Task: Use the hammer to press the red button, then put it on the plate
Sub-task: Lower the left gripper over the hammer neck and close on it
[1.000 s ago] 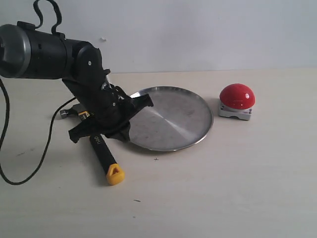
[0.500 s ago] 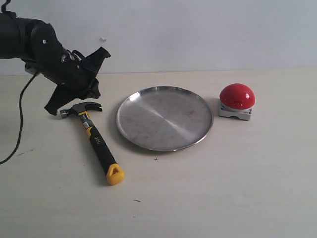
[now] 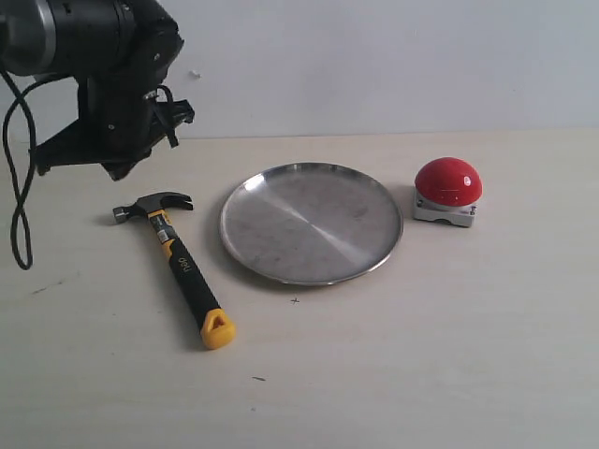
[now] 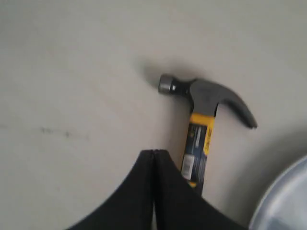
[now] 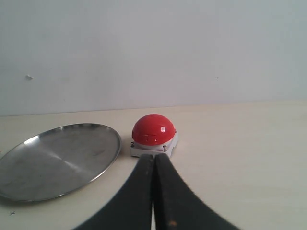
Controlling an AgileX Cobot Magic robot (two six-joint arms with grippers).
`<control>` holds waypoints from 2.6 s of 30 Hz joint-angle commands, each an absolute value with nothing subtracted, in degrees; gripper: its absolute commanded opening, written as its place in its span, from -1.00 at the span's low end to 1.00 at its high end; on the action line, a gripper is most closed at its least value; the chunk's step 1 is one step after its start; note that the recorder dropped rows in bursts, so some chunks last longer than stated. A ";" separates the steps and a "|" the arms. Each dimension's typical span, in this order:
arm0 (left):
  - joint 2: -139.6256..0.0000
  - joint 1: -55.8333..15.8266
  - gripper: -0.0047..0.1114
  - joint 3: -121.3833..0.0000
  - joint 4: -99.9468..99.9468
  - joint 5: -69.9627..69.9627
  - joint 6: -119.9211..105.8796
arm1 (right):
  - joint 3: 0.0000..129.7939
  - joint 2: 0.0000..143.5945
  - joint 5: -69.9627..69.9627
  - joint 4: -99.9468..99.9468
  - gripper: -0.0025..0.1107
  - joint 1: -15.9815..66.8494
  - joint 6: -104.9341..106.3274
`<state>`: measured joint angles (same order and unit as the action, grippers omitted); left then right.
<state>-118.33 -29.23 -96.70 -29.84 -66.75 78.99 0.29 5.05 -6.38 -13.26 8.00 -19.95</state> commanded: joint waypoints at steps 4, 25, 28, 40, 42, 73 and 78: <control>-123.00 -23.94 -0.92 -100.82 -6.63 -64.49 75.12 | 0.00 4.90 -6.13 -13.28 -0.96 7.72 -19.71; -126.05 -23.76 0.11 -100.82 -8.08 -60.56 69.22 | 0.00 4.90 -6.13 -13.28 -0.96 7.72 -19.71; -127.00 -23.12 0.11 -100.82 -8.08 -60.11 70.66 | 0.00 4.90 -6.13 -13.28 -0.96 7.72 -19.71; -129.89 -21.55 0.11 -100.82 -8.77 -54.66 72.19 | 0.00 4.90 -6.13 -13.28 -0.96 7.72 -19.71; -130.03 -21.29 0.11 -100.82 -9.01 -54.31 72.19 | 0.00 4.90 -6.13 -13.28 -0.96 7.72 -19.71; -139.63 -19.48 0.10 -106.66 -9.54 -54.54 65.55 | 0.00 4.90 -6.13 -13.28 -0.96 7.72 -19.63; -139.63 -18.63 0.10 -106.66 -8.57 -58.06 63.56 | 0.00 4.90 -6.13 -13.28 -0.96 7.72 -19.63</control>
